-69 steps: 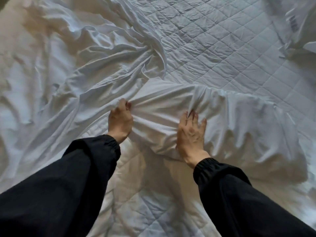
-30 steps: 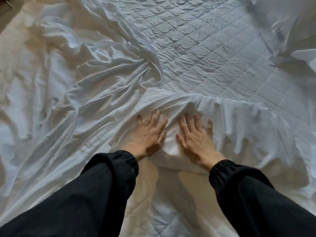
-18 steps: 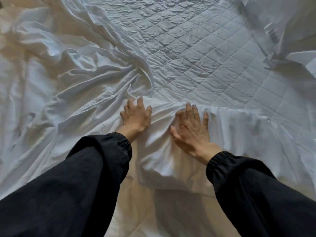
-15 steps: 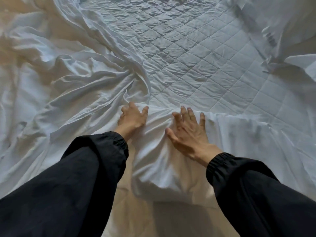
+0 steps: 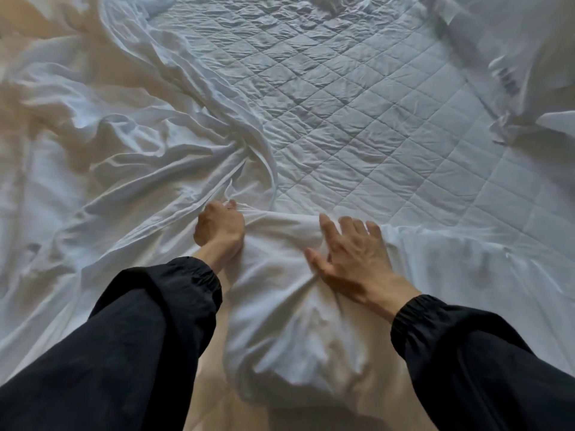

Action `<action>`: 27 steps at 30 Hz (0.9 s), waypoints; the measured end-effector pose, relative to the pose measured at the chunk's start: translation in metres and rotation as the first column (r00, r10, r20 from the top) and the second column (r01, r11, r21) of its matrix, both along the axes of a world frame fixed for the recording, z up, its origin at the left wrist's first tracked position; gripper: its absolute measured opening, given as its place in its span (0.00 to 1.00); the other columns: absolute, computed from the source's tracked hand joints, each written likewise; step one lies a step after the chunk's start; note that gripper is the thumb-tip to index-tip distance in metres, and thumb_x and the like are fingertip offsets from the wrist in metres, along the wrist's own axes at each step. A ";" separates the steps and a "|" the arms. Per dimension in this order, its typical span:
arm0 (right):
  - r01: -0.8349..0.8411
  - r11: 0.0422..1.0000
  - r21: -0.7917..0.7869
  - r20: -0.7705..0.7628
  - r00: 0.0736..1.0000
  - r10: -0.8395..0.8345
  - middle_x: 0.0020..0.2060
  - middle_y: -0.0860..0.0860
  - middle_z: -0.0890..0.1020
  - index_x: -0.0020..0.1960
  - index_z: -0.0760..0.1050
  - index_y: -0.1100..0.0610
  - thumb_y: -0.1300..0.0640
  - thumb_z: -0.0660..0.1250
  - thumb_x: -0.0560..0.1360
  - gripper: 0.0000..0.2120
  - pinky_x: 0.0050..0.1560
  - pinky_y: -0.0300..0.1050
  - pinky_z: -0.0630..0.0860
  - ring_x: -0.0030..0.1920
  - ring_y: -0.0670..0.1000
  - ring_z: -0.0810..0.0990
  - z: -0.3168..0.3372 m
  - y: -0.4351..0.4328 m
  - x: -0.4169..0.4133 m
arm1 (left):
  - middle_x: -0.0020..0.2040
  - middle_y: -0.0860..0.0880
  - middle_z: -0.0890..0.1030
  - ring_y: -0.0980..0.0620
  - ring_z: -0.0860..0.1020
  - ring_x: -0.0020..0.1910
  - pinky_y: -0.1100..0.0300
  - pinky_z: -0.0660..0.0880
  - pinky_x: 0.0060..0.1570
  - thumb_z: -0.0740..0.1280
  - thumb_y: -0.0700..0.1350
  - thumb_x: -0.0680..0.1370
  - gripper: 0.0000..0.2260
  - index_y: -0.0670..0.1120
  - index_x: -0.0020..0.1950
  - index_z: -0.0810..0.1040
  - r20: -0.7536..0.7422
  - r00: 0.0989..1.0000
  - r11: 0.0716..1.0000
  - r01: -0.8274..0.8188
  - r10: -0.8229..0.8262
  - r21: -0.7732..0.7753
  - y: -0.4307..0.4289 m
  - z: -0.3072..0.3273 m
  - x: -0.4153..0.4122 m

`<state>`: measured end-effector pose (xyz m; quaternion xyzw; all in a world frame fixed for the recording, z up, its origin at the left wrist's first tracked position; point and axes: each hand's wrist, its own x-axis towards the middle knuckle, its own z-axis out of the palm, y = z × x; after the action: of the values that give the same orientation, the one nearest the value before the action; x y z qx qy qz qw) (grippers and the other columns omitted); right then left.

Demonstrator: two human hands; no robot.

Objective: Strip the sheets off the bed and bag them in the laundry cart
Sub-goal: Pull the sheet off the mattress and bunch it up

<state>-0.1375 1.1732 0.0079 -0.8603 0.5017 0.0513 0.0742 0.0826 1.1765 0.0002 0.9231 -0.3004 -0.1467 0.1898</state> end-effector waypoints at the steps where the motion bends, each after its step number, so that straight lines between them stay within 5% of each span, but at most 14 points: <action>1: 0.010 1.000 -0.003 -0.002 1.000 -0.010 0.64 0.58 0.71 0.76 0.54 0.52 0.33 0.45 0.75 0.36 0.68 0.58 0.59 0.65 0.58 0.69 -0.002 0.002 -0.005 | 0.58 0.36 0.79 0.36 0.76 0.58 0.49 0.72 0.54 0.54 0.50 0.83 0.21 0.35 0.58 0.76 -0.015 0.999 0.999 -0.047 0.047 -0.005 0.001 0.002 0.001; 4: 0.070 0.997 0.022 0.009 0.997 -0.071 0.71 0.60 0.65 0.77 0.49 0.52 0.34 0.43 0.77 0.34 0.72 0.59 0.53 0.71 0.59 0.62 -0.004 0.007 -0.009 | 0.57 0.36 0.79 0.36 0.77 0.57 0.47 0.72 0.55 0.52 0.49 0.83 0.21 0.35 0.57 0.77 0.024 0.998 0.998 -0.061 0.061 0.002 0.002 0.009 -0.002; 8: 0.130 0.990 0.057 0.060 0.989 -0.134 0.77 0.59 0.53 0.78 0.45 0.52 0.39 0.38 0.79 0.31 0.74 0.59 0.45 0.77 0.59 0.51 0.003 0.018 0.000 | 0.69 0.38 0.68 0.39 0.65 0.69 0.45 0.59 0.71 0.55 0.50 0.81 0.21 0.39 0.69 0.66 0.231 0.930 0.957 0.289 -0.285 0.016 0.013 0.011 -0.027; 11: 0.075 0.997 0.021 0.048 0.996 -0.076 0.78 0.57 0.49 0.78 0.44 0.52 0.40 0.31 0.74 0.35 0.75 0.59 0.42 0.77 0.56 0.47 0.001 0.026 -0.007 | 0.77 0.43 0.57 0.44 0.52 0.77 0.44 0.45 0.75 0.51 0.55 0.81 0.26 0.45 0.76 0.58 0.182 0.664 0.676 0.737 -0.725 0.003 0.031 0.008 -0.059; 13: 0.063 0.998 0.022 0.030 0.998 -0.064 0.78 0.57 0.46 0.78 0.40 0.53 0.39 0.29 0.73 0.36 0.75 0.58 0.38 0.78 0.55 0.43 -0.004 0.024 -0.015 | 0.79 0.48 0.48 0.48 0.43 0.78 0.44 0.39 0.74 0.47 0.58 0.81 0.26 0.52 0.78 0.50 0.110 0.493 0.504 0.855 -0.863 0.124 0.045 -0.002 -0.069; 14: 0.069 0.997 0.025 0.011 0.998 -0.069 0.78 0.56 0.44 0.78 0.38 0.53 0.39 0.28 0.73 0.36 0.74 0.57 0.36 0.78 0.55 0.41 -0.009 0.023 -0.019 | 0.80 0.49 0.46 0.49 0.41 0.78 0.44 0.37 0.74 0.46 0.59 0.81 0.27 0.54 0.78 0.46 0.089 0.476 0.484 0.858 -0.875 0.171 0.048 -0.009 -0.068; 19: 0.177 0.984 0.017 -0.090 0.980 -0.175 0.78 0.55 0.41 0.78 0.37 0.52 0.38 0.33 0.77 0.33 0.72 0.58 0.31 0.77 0.55 0.36 -0.026 0.024 -0.025 | 0.79 0.50 0.38 0.48 0.35 0.77 0.37 0.35 0.71 0.41 0.62 0.80 0.27 0.56 0.77 0.37 0.076 0.541 0.531 0.773 -0.837 0.347 0.057 -0.030 -0.067; 23: 0.247 0.965 0.091 -0.048 0.969 -0.244 0.77 0.56 0.36 0.78 0.35 0.53 0.41 0.42 0.80 0.32 0.73 0.60 0.31 0.75 0.58 0.32 -0.012 0.039 -0.012 | 0.79 0.48 0.43 0.47 0.39 0.77 0.38 0.37 0.72 0.44 0.60 0.81 0.27 0.54 0.78 0.42 0.101 0.582 0.583 0.760 -0.807 0.287 0.062 -0.023 -0.072; 27: 0.149 0.978 0.146 0.015 0.988 -0.153 0.75 0.52 0.30 0.77 0.32 0.48 0.39 0.40 0.79 0.32 0.70 0.64 0.28 0.73 0.57 0.25 -0.006 0.081 -0.017 | 0.79 0.46 0.42 0.45 0.40 0.77 0.35 0.38 0.71 0.46 0.62 0.80 0.29 0.54 0.78 0.43 0.092 0.616 0.615 0.742 -0.782 0.268 0.096 -0.008 -0.077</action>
<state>-0.1550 1.2541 0.0021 -0.8128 0.5594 0.0702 0.1465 0.0053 1.2726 -0.0078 0.7303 -0.6662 -0.1501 -0.0173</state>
